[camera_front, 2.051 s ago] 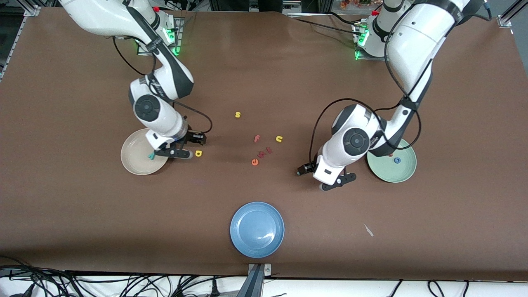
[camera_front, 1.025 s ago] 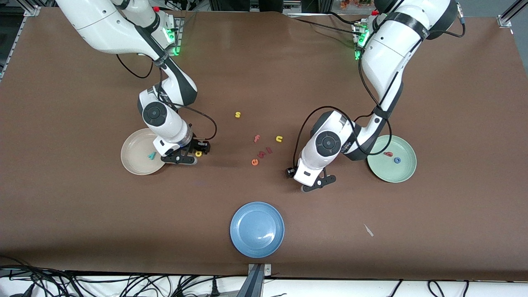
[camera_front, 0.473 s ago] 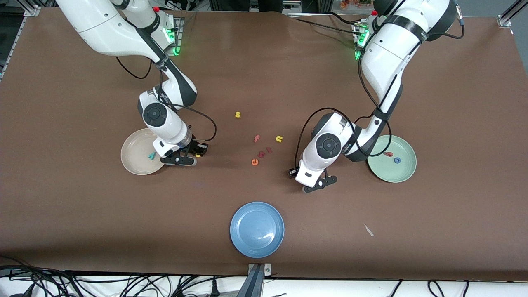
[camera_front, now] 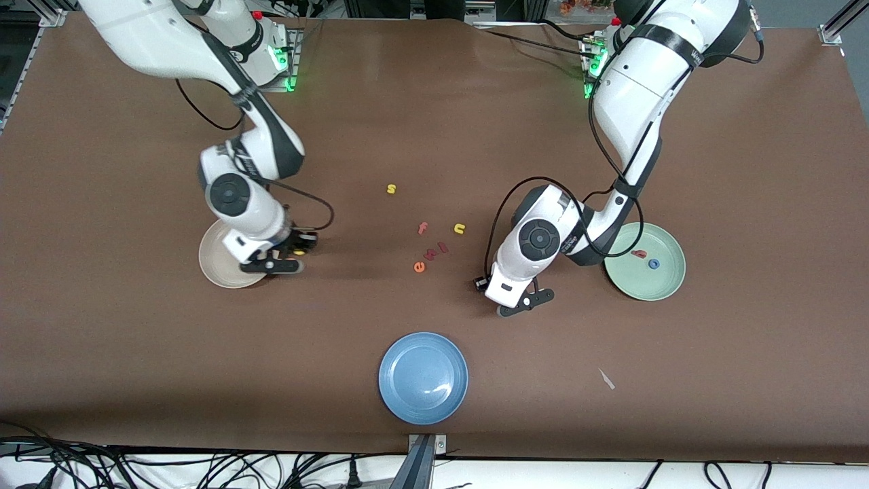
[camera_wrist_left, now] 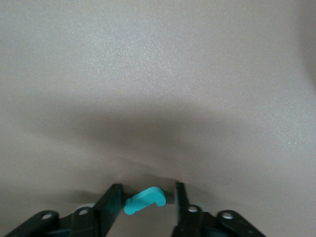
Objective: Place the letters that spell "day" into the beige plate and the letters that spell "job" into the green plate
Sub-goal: 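Carry the r to the green plate while the right gripper places the a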
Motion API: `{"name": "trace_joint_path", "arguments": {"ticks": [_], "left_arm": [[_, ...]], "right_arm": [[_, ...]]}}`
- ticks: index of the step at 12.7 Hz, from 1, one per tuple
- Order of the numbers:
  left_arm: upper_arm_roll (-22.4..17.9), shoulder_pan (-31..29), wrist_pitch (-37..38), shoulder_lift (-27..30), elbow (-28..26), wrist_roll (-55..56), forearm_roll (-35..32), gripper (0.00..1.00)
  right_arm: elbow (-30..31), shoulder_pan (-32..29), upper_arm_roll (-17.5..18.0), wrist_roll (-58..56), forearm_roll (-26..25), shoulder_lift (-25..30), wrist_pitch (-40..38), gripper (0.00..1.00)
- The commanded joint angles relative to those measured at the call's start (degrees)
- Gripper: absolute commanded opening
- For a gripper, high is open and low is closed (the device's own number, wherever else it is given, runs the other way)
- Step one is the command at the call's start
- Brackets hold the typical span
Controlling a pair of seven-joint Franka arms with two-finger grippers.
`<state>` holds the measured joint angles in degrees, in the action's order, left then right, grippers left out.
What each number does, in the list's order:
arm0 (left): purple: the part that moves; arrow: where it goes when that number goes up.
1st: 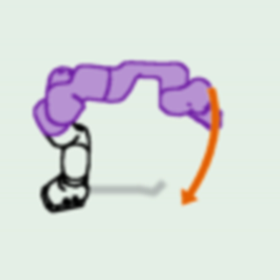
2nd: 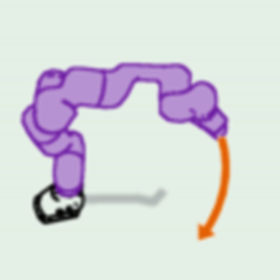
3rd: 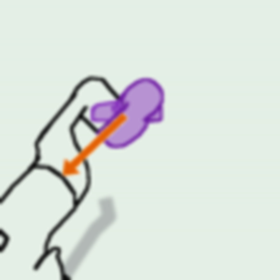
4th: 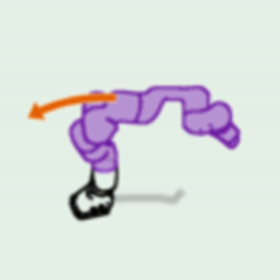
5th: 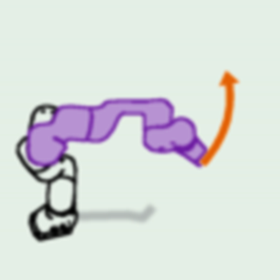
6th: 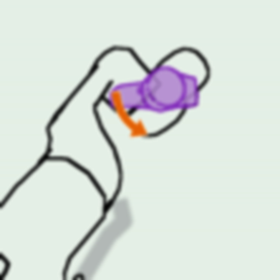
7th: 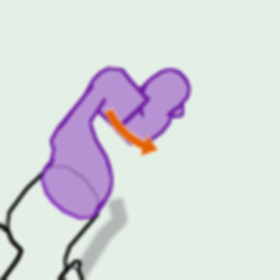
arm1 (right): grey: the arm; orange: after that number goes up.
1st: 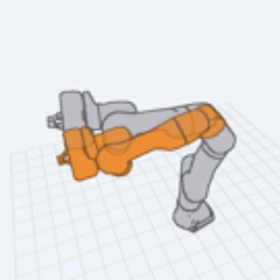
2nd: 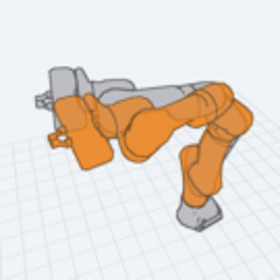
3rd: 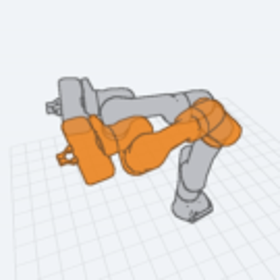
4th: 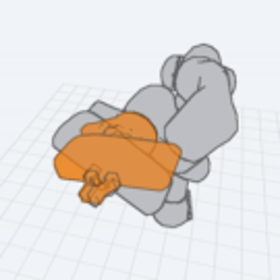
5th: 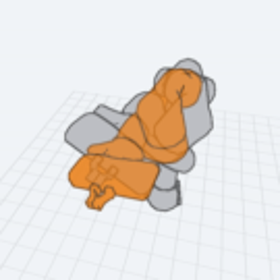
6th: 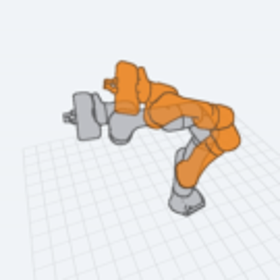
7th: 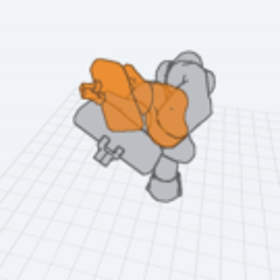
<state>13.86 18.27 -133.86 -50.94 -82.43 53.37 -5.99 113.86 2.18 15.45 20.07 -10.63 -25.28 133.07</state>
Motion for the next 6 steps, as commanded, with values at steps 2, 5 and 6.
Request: {"name": "trace_joint_path", "arguments": {"ticks": [2,5,6], "left_arm": [[-0.9,1.5,0.6,-0.7,1.3,0.5,0.1,0.37],[-1.2,1.9,2.6,-0.3,1.7,0.5,-1.8,0.34],[-1.2,1.9,2.6,-0.2,1.7,0.5,-1.8,0.31]], "right_arm": [[1.8,-6.9,0.5,-17.6,0.4,9.6,-12.9,0.00],[3.0,-11.0,0.4,-25.1,1.3,9.6,-13.3,0.09],[3.1,-11.5,0.4,-25.2,1.3,9.5,-13.2,0.22]]}}
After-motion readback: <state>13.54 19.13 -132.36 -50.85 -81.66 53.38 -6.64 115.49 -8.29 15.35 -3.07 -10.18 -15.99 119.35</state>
